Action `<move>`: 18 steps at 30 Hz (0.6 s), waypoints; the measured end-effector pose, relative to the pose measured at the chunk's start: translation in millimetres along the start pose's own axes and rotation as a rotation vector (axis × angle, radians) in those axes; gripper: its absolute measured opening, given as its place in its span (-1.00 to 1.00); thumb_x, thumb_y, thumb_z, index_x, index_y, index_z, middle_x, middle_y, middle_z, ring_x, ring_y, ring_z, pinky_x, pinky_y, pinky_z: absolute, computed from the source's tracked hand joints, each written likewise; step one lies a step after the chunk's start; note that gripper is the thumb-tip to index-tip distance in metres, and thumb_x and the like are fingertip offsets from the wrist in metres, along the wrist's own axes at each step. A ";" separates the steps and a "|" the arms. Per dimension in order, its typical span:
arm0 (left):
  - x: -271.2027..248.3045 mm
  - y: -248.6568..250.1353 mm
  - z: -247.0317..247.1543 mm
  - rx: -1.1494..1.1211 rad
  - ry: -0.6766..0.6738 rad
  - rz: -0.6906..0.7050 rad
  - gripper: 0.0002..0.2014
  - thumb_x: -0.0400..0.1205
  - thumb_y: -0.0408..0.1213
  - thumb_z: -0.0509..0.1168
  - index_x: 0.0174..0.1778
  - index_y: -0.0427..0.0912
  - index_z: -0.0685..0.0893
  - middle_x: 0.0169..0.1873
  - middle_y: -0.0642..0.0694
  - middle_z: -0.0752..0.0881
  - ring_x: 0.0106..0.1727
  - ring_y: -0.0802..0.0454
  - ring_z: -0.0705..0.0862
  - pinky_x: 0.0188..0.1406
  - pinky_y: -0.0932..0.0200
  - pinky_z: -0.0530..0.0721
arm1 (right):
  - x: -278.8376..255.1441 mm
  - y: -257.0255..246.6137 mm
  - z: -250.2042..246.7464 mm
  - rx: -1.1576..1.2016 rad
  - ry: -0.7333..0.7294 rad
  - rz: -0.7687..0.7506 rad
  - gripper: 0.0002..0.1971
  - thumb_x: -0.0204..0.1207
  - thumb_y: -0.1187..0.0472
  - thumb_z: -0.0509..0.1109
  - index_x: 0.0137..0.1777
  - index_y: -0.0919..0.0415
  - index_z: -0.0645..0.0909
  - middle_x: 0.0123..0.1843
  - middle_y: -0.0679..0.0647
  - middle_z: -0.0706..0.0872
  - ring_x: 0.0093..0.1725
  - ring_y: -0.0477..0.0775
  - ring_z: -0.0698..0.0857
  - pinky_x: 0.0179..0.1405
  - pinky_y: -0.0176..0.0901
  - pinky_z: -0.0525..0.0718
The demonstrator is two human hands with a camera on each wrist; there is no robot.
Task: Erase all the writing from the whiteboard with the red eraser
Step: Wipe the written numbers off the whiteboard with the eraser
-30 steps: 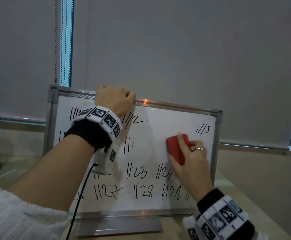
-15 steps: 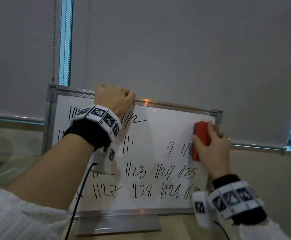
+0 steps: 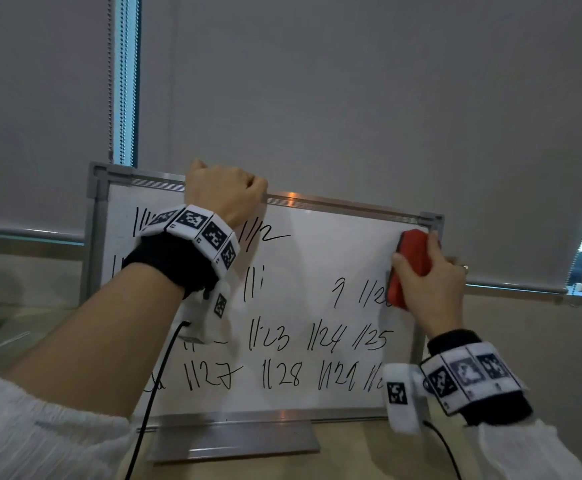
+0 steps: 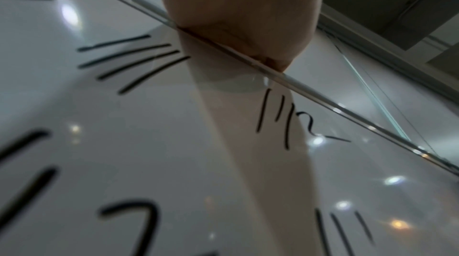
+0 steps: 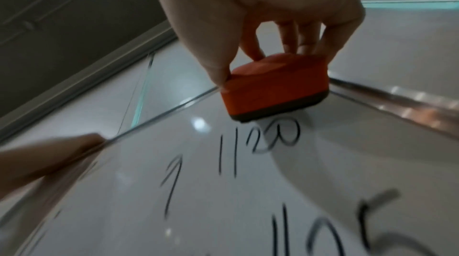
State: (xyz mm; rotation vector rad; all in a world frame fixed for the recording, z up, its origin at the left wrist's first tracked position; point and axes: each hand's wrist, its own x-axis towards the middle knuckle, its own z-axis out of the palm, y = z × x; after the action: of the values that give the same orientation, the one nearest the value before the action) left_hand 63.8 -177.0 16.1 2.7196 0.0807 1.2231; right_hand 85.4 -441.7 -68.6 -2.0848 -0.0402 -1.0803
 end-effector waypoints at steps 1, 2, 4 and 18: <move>-0.3 -0.2 0.3 -0.001 0.003 0.001 -0.50 0.64 -0.14 -0.09 -0.27 -0.23 0.74 -0.59 0.00 0.47 -0.48 0.02 0.42 0.21 0.00 0.30 | 0.1 0.3 0.4 0.018 0.019 0.023 -0.25 0.47 -0.07 0.38 0.60 0.09 0.17 0.19 0.37 0.44 0.21 0.34 0.46 0.32 0.03 0.42; -0.7 -0.4 0.4 0.001 0.005 0.003 -0.50 0.64 -0.14 -0.09 -0.28 -0.24 0.73 -0.59 0.00 0.48 -0.50 0.04 0.41 0.20 0.00 0.30 | -6.7 -1.2 1.8 0.027 0.022 0.034 -0.24 0.46 -0.09 0.37 0.60 0.09 0.16 0.21 0.37 0.43 0.22 0.34 0.46 0.32 0.02 0.42; -1.2 -0.8 0.5 0.009 0.009 0.007 -0.49 0.65 -0.14 -0.10 -0.28 -0.24 0.74 -0.60 0.00 0.48 -0.52 0.09 0.38 0.18 0.00 0.30 | -30.8 -2.1 6.9 0.025 -0.028 0.028 -0.23 0.47 -0.07 0.38 0.61 0.09 0.13 0.24 0.32 0.37 0.24 0.30 0.42 0.30 -0.01 0.40; -1.4 -0.9 1.3 0.022 0.019 0.011 -0.49 0.65 -0.14 -0.11 -0.20 -0.21 0.77 -0.50 -0.06 0.57 -0.45 0.00 0.44 0.20 0.00 0.29 | -74.0 -33.0 24.8 -0.105 -0.141 -0.138 -0.25 0.44 -0.07 0.41 0.58 0.11 0.21 0.21 0.29 0.39 0.17 0.28 0.45 0.17 -0.06 0.45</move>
State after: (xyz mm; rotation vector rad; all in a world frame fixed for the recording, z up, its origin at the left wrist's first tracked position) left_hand 63.8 -176.4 14.0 2.7310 0.0825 1.2585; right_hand 43.4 -380.2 -109.0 -2.2783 -0.2035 -1.0339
